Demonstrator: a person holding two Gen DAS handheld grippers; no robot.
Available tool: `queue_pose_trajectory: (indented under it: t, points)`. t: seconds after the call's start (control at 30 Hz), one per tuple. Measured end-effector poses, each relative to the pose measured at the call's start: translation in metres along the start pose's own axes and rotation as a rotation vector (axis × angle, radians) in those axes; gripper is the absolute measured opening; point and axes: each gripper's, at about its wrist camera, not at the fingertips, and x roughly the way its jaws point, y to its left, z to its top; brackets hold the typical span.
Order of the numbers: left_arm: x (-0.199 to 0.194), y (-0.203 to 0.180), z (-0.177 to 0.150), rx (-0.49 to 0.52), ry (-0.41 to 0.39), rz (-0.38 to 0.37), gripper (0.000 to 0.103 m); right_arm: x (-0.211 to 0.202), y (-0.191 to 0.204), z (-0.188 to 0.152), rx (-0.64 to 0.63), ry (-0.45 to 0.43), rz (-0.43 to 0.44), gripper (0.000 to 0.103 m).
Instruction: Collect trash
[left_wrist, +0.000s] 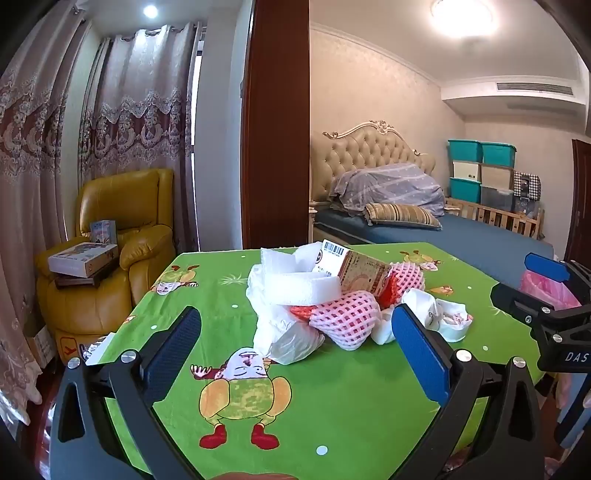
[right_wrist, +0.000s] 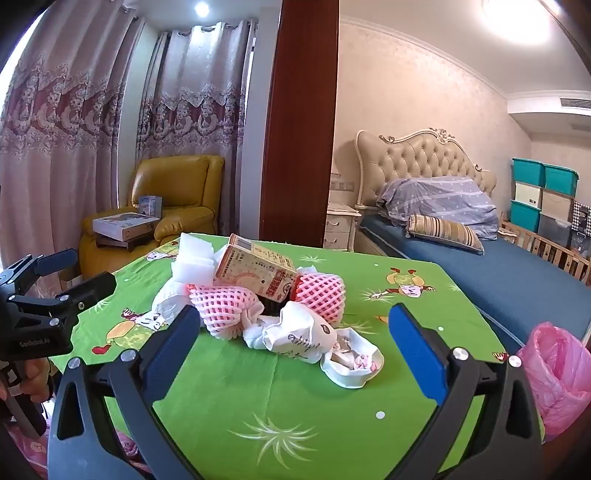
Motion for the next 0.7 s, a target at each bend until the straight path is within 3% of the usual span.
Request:
queue_pose_trajectory:
  t: [0.7]
  points:
    - [0.0001,0.0003,0.0003,-0.008,0.0,-0.007,0.097,0.0047,-0.0012,-0.0009,0.024,0.002,0.015,0.099]
